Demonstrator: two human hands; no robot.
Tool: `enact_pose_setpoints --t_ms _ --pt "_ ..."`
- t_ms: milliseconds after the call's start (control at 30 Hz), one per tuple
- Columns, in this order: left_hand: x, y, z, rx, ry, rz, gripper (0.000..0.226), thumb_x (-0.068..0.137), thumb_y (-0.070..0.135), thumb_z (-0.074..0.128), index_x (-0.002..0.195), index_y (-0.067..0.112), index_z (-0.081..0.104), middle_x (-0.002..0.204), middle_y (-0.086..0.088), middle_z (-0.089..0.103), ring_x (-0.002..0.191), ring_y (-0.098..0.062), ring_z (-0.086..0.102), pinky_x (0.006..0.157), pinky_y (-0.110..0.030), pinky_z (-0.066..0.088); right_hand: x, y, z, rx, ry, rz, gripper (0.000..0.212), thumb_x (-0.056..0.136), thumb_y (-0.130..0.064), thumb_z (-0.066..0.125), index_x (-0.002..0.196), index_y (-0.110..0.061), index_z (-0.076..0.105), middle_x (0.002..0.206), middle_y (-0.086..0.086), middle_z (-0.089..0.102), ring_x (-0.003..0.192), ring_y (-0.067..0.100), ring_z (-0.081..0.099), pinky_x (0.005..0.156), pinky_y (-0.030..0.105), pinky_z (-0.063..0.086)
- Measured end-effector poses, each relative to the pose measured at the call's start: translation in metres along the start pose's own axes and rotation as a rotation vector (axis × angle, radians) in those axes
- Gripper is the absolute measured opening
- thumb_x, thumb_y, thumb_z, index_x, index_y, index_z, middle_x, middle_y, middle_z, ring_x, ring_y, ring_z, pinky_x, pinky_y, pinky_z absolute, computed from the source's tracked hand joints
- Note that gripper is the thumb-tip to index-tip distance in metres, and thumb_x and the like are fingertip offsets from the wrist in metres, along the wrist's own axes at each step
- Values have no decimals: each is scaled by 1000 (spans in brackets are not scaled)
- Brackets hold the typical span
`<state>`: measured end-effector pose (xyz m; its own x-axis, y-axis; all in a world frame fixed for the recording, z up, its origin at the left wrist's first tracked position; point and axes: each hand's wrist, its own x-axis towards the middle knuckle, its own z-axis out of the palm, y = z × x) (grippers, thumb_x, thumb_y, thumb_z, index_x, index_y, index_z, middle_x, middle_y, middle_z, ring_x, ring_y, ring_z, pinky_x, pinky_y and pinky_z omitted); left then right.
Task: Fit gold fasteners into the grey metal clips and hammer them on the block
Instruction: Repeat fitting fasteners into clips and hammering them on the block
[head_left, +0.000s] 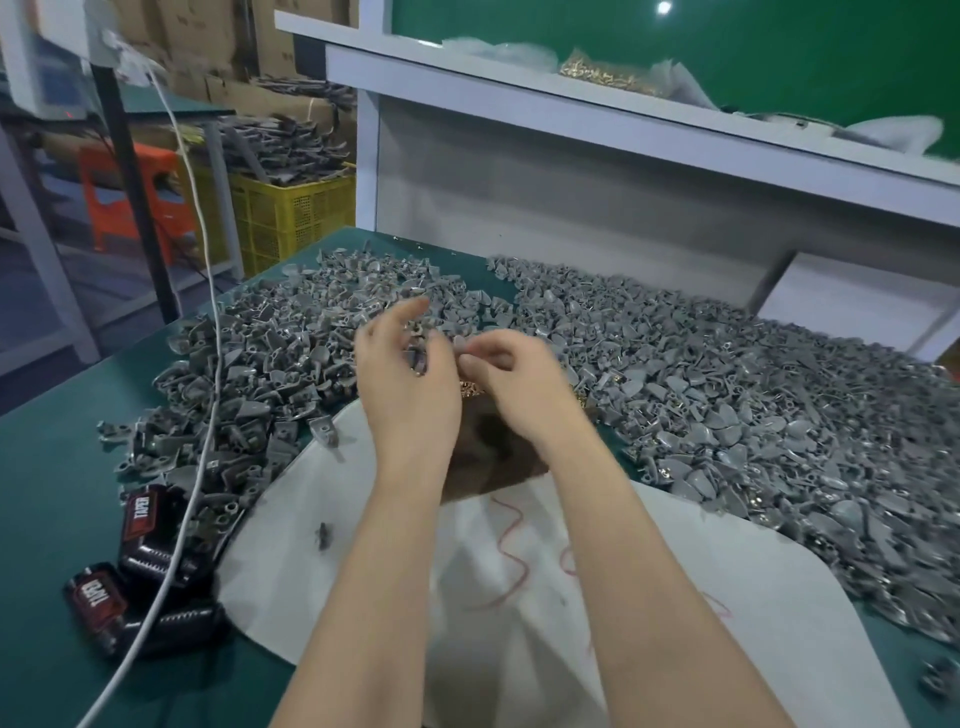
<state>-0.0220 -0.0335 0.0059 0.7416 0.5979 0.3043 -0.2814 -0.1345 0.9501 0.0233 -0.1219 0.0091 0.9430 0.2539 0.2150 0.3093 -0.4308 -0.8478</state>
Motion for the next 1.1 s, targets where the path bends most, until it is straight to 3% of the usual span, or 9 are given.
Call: enact_pose_setpoints --t_ms 100,167,267,400,533,667,833,967,1100 --pt "-2 -9 6 77 -250 11 25 93 11 53 110 26 63 113 7 61 91 5 54 76 -1 37 -14 8 -30 40 43 -5 17 86 -8 64 82 -25 65 84 -6 70 84 7 65 81 24 49" --pt "-5 -10 9 96 -376 23 22 92 10 56 102 28 63 101 11 65 88 4 57 81 -10 42 -23 11 -43 76 37 3 21 88 -7 62 81 -26 64 79 -8 68 74 -1 62 72 17 47" --pt "-8 -11 13 70 -428 16 18 89 8 62 94 25 63 91 14 65 89 -7 62 84 -16 46 -28 13 -49 107 52 41 17 90 -7 59 87 -23 63 79 -2 68 71 3 61 69 22 49" --pt "-8 -14 14 126 -401 30 13 87 6 63 88 19 61 84 9 63 85 -11 61 79 -15 45 -24 10 -45 225 116 78 15 92 -5 56 85 -18 60 74 -1 62 68 9 56 68 25 48" --pt "-6 -16 11 208 -332 14 6 87 16 65 89 20 62 78 14 60 76 -7 57 69 -16 40 -9 12 -41 124 121 116 14 92 -15 59 80 -21 63 75 -5 67 70 7 61 70 25 49" --pt "-4 -17 7 208 -212 -24 5 86 21 67 87 21 61 74 18 57 69 7 52 59 1 35 14 34 -52 -296 310 205 12 92 -21 60 98 -18 70 100 -3 70 80 8 59 79 26 47" --pt "-3 -14 7 201 -150 -66 6 86 23 66 83 21 61 73 16 59 68 3 54 57 -6 38 31 55 -37 -662 -57 389 17 87 -23 64 103 -28 69 120 1 64 113 25 56 100 41 43" --pt "-3 -15 8 215 -146 -55 7 85 20 66 81 20 60 71 17 57 67 7 52 59 0 37 42 53 -31 -745 -110 422 16 88 -13 57 84 -27 65 117 5 64 110 30 56 99 42 44" --pt "-5 -15 10 202 -166 -49 5 86 19 66 85 18 61 73 18 56 70 8 52 62 -8 35 48 57 -29 -775 -108 459 22 88 -13 55 108 -11 66 115 12 64 107 32 58 98 41 46"
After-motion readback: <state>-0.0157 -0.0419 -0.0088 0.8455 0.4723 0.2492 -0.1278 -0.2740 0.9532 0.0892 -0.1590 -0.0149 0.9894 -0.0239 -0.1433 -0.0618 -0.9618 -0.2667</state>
